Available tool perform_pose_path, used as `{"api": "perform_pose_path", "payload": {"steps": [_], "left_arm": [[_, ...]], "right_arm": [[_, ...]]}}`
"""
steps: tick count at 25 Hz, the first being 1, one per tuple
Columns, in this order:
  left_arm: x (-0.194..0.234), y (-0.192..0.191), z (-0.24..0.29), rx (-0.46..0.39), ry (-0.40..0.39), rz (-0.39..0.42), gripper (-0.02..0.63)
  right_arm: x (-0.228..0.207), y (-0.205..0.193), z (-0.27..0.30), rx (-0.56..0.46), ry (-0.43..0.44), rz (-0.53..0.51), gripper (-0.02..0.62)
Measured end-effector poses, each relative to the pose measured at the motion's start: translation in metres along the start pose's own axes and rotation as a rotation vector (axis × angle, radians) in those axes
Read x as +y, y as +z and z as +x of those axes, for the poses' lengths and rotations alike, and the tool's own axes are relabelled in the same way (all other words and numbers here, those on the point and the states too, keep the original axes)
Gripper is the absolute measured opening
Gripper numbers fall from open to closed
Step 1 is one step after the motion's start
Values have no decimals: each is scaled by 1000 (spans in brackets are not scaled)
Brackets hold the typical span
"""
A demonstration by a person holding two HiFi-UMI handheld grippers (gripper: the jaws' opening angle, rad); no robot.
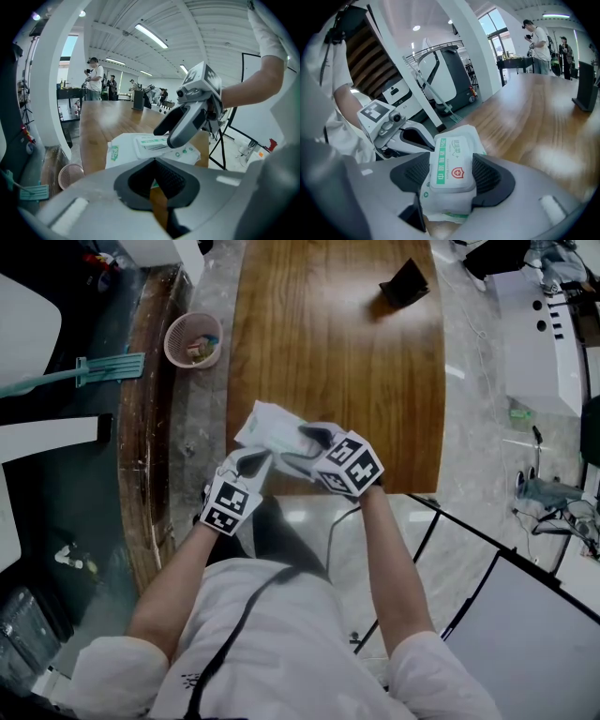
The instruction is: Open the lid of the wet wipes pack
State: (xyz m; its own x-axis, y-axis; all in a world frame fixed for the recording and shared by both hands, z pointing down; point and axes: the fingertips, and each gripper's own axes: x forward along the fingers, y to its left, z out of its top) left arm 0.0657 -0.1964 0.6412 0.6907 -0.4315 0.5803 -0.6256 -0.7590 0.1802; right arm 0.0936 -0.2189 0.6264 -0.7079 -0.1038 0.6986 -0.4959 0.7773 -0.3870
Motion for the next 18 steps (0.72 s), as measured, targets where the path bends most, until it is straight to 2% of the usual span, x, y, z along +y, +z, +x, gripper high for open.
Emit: {"api": "perform_pose_path", "payload": {"steps": [3,7,10,18], "left_arm": [[0,-1,1,5,-1,-6,3],[0,-1,-1,11,0,-18,5],[0,-1,-2,14,0,-24,5],[-2,-2,-7,19,-2,-23,5]], "right_arm": [[0,6,-6,-36,-22,-8,293],[-8,26,-28,-138,-81,7,293],[-23,40,-46,-205,-131,24,262],[-59,42,-58,-254,-246,59,232]]}}
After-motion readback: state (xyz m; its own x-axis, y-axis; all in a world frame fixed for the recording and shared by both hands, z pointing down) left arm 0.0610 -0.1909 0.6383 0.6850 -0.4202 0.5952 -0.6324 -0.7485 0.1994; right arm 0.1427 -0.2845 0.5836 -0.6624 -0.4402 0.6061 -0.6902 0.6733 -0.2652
